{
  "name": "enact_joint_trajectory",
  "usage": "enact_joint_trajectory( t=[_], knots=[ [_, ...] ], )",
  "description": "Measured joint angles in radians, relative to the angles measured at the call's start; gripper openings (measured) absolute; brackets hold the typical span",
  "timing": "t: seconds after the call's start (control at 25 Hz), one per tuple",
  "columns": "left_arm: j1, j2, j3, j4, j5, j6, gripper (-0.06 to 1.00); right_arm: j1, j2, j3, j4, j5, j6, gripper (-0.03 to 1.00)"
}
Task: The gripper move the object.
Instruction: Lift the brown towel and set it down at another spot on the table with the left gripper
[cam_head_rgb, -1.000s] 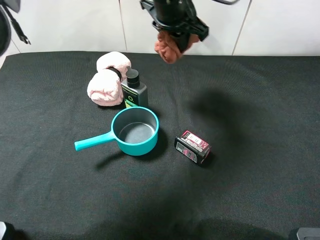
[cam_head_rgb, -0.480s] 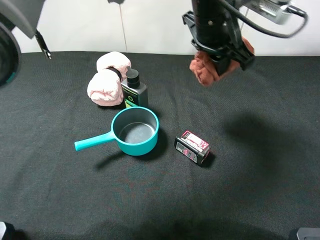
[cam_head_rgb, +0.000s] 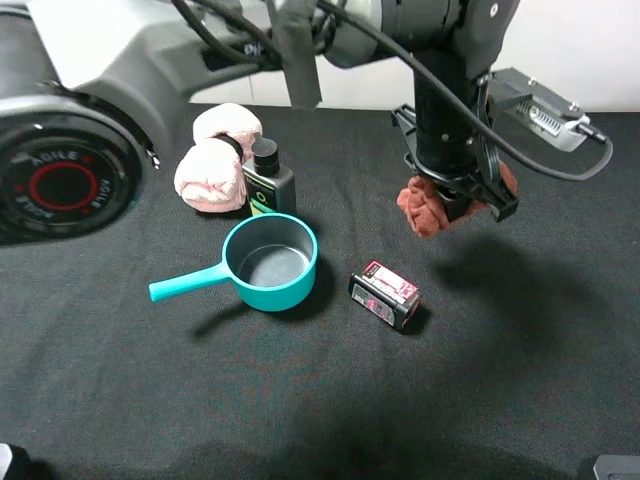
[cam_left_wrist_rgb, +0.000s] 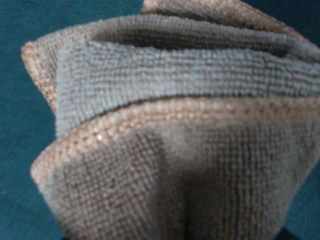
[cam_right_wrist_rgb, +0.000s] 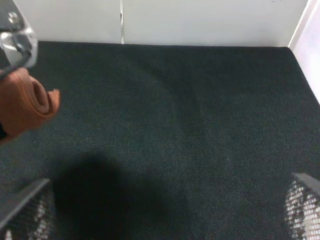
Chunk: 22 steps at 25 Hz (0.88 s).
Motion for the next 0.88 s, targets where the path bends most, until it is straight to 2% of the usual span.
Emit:
enact_joint_trajectory(
  t=[0.4, 0.88],
  knots=[
    [-0.002, 0.076, 0.0, -0.007, -0.057, 0.005, 0.39, 0.0, 0.0, 0.0, 0.003, 0.0, 0.0, 0.69],
    [-0.002, 0.116, 0.0, -0.026, -0.079, 0.025, 0.39, 0.0, 0.0, 0.0, 0.011, 0.0, 0.0, 0.69]
  ],
)
